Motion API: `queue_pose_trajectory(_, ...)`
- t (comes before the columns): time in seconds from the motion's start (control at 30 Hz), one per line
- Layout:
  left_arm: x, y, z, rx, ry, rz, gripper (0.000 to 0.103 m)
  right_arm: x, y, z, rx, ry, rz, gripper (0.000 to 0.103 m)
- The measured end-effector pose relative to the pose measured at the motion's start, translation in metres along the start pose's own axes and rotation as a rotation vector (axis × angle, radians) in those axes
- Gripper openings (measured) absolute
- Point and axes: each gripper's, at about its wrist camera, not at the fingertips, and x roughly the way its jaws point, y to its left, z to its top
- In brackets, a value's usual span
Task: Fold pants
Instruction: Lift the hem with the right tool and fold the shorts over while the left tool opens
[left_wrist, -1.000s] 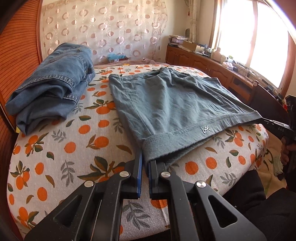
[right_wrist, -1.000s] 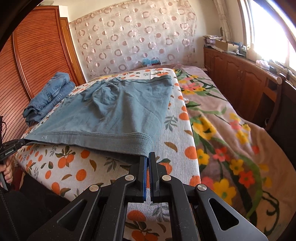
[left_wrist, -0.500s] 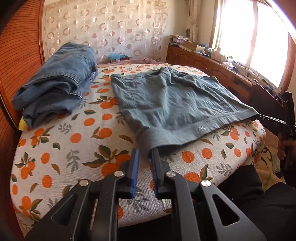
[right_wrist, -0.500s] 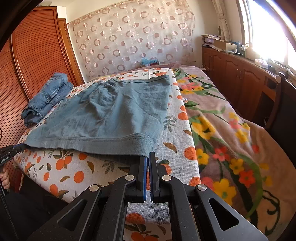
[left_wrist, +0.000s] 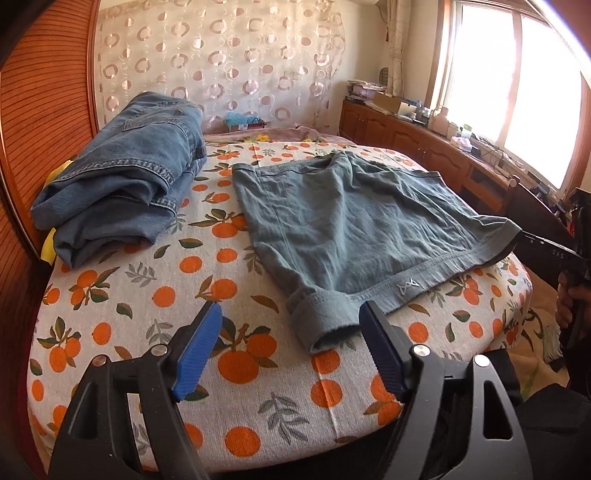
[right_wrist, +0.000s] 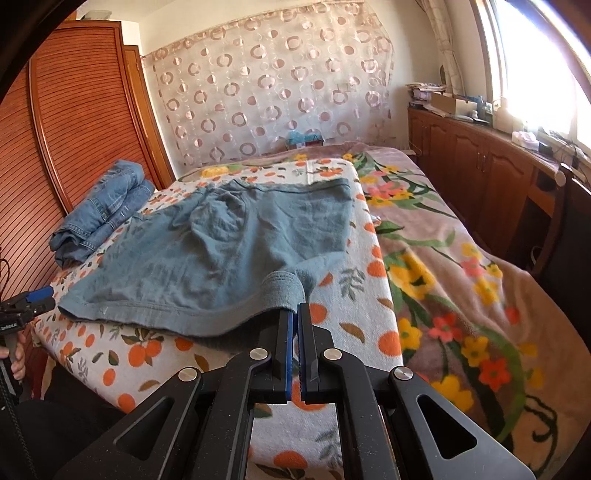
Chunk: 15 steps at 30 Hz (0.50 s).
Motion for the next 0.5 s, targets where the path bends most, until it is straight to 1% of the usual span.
queue_pose_trajectory(0.1,0.001,0.000,0.004,0.000,-0.013,0.021,0.077,0.002,0.010,0.009,-0.018,-0.019,0.024,0.002)
queue_pose_trajectory(0.27,0.003,-0.001,0.009,0.023,-0.020,0.055,0.078,0.012,0.041,0.025,-0.073,-0.045,0.093,0.002)
queue_pose_trajectory(0.5,0.000,0.008,0.007,0.010,-0.030,0.078,0.077,0.033,0.091,0.039,-0.165,-0.047,0.194,0.002)
